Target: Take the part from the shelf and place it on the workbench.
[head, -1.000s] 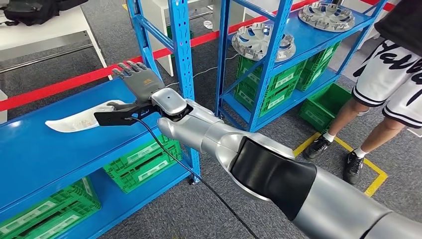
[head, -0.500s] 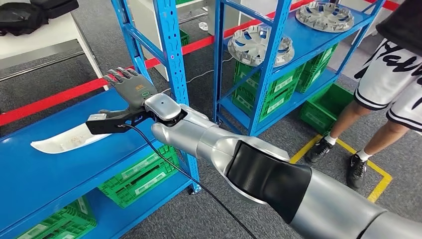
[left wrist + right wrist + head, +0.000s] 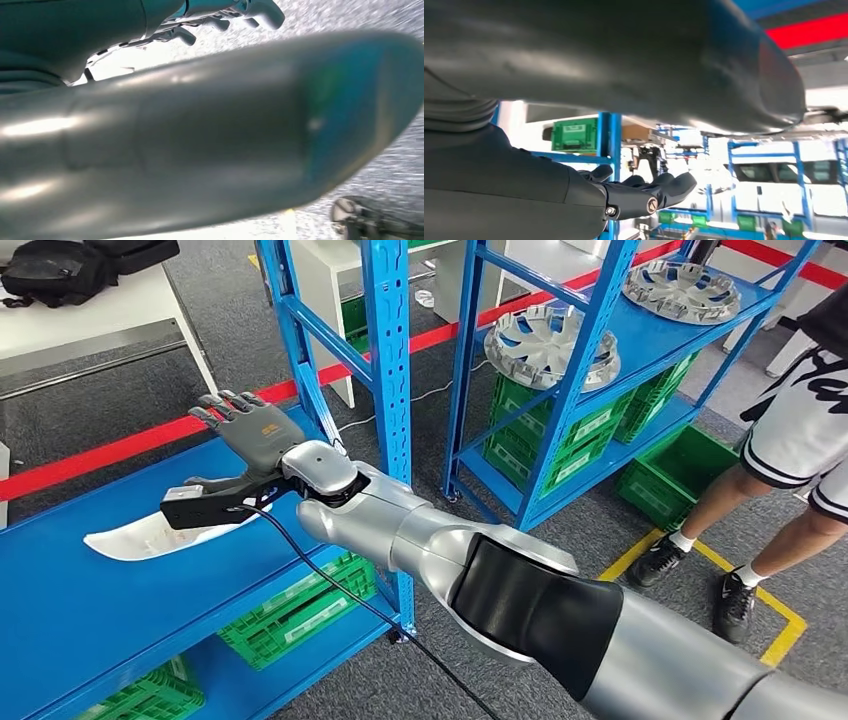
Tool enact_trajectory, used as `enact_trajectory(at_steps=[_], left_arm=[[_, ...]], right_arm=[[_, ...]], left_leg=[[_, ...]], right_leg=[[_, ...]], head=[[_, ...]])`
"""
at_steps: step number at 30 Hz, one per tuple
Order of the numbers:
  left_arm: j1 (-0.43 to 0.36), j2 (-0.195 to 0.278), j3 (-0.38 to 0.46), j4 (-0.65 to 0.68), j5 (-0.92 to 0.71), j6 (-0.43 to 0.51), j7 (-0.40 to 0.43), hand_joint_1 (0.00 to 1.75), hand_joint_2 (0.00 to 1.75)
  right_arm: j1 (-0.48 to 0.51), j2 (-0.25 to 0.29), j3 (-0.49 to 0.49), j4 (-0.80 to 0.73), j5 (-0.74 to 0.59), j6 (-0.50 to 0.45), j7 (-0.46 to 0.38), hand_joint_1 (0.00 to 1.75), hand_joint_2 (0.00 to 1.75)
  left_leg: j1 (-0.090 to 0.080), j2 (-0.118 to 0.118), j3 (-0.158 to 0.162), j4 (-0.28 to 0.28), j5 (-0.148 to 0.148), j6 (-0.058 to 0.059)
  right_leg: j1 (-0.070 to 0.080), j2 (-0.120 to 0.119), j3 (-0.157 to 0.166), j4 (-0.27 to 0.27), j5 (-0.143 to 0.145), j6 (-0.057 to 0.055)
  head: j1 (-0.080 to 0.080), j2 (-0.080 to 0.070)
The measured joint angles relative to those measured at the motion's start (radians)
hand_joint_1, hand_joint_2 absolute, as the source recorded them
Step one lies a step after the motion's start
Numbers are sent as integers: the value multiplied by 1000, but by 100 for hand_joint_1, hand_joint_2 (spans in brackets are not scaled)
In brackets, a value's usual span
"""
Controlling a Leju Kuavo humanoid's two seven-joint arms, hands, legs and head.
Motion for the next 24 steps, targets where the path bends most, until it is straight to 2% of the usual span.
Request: enact_trajectory(at_steps=[2,4,5,6,9,10,11,13,14,15,16,17,19,20,21,23,24], left_arm=[[-2,0,0,0,-3,0,1,0,0],[-3,0,0,0,-5,0,3,0,0],[-4,0,0,0,-6,0,3,0,0],[-6,-1,0,0,-6,0,3,0,0],[-10,0,0,1,-6,0,1,0,0],[-9,1,0,1,-6,0,1,0,0],[-8,1,0,1,-6,0,1,0,0],[-7,1,0,1,-5,0,0,0,0],[-7,1,0,1,-4,0,-1,0,0],[-8,1,0,1,-3,0,-2,0,0],[-9,1,0,1,-1,0,-2,0,0],[-8,1,0,1,0,0,-1,0,0],[-6,0,0,1,1,0,-1,0,0],[-5,0,0,1,1,0,-1,0,0],[-5,1,0,1,0,0,-1,0,0],[-6,1,0,1,0,0,0,0,0],[-6,1,0,1,0,0,0,0,0]], right_arm=[[3,7,0,-3,-10,4,-10,0,0],[9,17,0,-8,-20,7,-19,0,0],[12,23,0,-10,-23,7,-22,0,0],[15,30,0,-12,-26,8,-25,0,0],[38,49,1,-15,-31,15,-29,0,0],[50,53,1,-16,-33,19,-29,0,0],[61,57,2,-16,-35,22,-29,0,0],[74,65,3,-17,-37,27,-28,0,0],[78,69,4,-17,-38,29,-28,0,0],[80,72,4,-17,-39,32,-28,0,0],[82,75,5,-17,-41,36,-29,0,0],[84,76,6,-17,-42,41,-31,0,0],[88,78,10,-17,-46,47,-35,0,0],[90,79,14,-17,-48,49,-37,0,44],[90,81,17,-17,-51,51,-39,0,87],[93,86,21,-17,-54,56,-42,0,175],[96,88,23,-17,-55,58,-42,0,175]], left_leg=[[-2,0,11,3,-4,-15],[-3,2,15,19,-4,-29],[-3,3,6,44,-6,-35],[-2,4,-14,81,-17,-38],[-2,5,-126,243,-83,-47],[-2,6,-153,268,-92,-49],[-2,6,-165,260,-80,-49],[-2,6,-137,145,7,-46],[-2,7,-118,83,40,-43],[-4,8,-103,38,54,-38],[-5,9,-96,17,59,-31],[-6,9,-95,14,57,-27],[-4,8,-91,12,74,-21],[-3,7,-91,12,76,-21],[-3,6,-91,12,77,-19],[-3,5,-91,12,74,-15],[-3,5,-91,12,74,-13]], right_leg=[[5,3,16,-23,-20,-9],[0,3,37,-35,0,-19],[-3,3,47,-38,7,-24],[-4,2,56,-40,8,-27],[-2,3,64,-41,-3,-37],[-1,5,66,-40,-7,-38],[0,6,69,-39,-12,-38],[-1,8,78,-35,-22,-33],[0,8,81,-32,-27,-30],[1,8,82,-30,-31,-25],[3,9,81,-28,-35,-20],[6,8,80,-27,-39,-22],[10,7,80,-27,-39,-39],[12,6,81,-28,-39,-50],[13,5,83,-30,-36,-55],[14,5,86,-36,-37,-53],[14,5,87,-39,-37,-49]], head=[[0,0],[2,0],[-1,0],[-3,0],[-7,0],[-7,0],[-7,0],[-7,0],[-8,0],[-9,0],[-10,0],[-11,0],[-10,0],[-10,0],[-10,0],[-9,0],[-9,0]])
